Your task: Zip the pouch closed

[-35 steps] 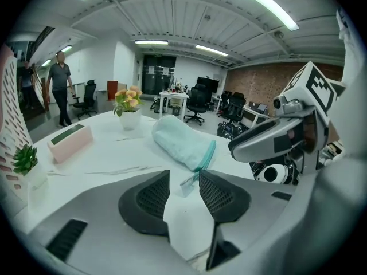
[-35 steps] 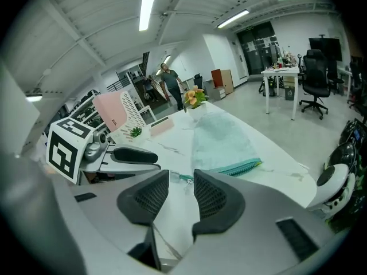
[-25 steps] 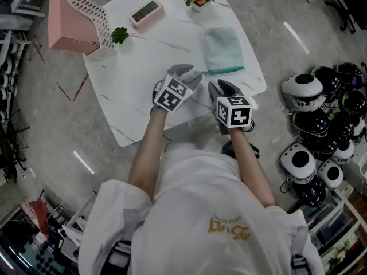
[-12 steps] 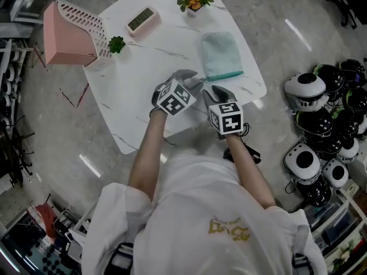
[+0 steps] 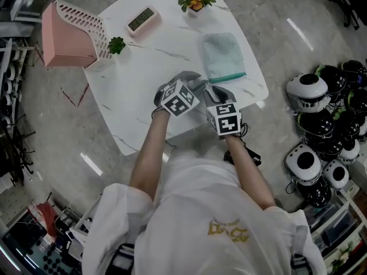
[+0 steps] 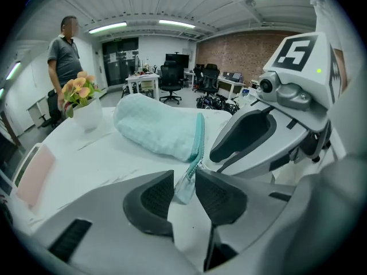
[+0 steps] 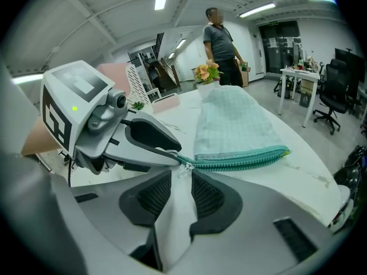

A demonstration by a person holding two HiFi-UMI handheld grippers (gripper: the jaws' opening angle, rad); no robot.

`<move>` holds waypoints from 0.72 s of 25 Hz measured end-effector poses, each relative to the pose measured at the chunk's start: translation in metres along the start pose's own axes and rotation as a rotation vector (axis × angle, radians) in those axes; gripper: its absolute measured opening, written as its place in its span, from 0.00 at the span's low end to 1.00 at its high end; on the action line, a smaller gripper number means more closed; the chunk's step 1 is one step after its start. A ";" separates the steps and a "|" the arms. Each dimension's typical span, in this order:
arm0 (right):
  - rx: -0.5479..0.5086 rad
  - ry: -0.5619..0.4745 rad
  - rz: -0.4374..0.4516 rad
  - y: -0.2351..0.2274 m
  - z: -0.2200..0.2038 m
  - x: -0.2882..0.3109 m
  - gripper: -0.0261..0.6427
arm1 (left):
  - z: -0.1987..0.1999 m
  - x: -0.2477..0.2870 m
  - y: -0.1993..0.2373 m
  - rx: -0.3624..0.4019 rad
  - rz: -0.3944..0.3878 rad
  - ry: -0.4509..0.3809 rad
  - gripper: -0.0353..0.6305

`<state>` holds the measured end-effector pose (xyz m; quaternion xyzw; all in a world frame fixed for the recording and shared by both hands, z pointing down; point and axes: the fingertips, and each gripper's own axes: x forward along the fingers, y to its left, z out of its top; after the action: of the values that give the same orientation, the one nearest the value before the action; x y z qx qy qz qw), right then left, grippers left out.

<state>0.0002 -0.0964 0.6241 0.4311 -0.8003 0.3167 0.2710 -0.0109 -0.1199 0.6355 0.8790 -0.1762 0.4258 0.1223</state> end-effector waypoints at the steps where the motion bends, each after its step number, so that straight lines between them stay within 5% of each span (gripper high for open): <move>1: -0.003 0.002 -0.005 -0.001 0.000 0.000 0.22 | 0.000 0.001 -0.001 0.005 -0.004 0.001 0.25; 7: -0.014 0.010 -0.032 -0.005 -0.002 0.001 0.20 | 0.001 0.003 -0.009 0.027 -0.034 0.003 0.16; 18: -0.006 0.032 -0.065 -0.011 -0.004 0.004 0.14 | 0.004 0.006 -0.016 0.010 -0.061 -0.010 0.14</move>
<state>0.0080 -0.1002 0.6322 0.4508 -0.7824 0.3122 0.2953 0.0013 -0.1081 0.6367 0.8867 -0.1477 0.4185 0.1299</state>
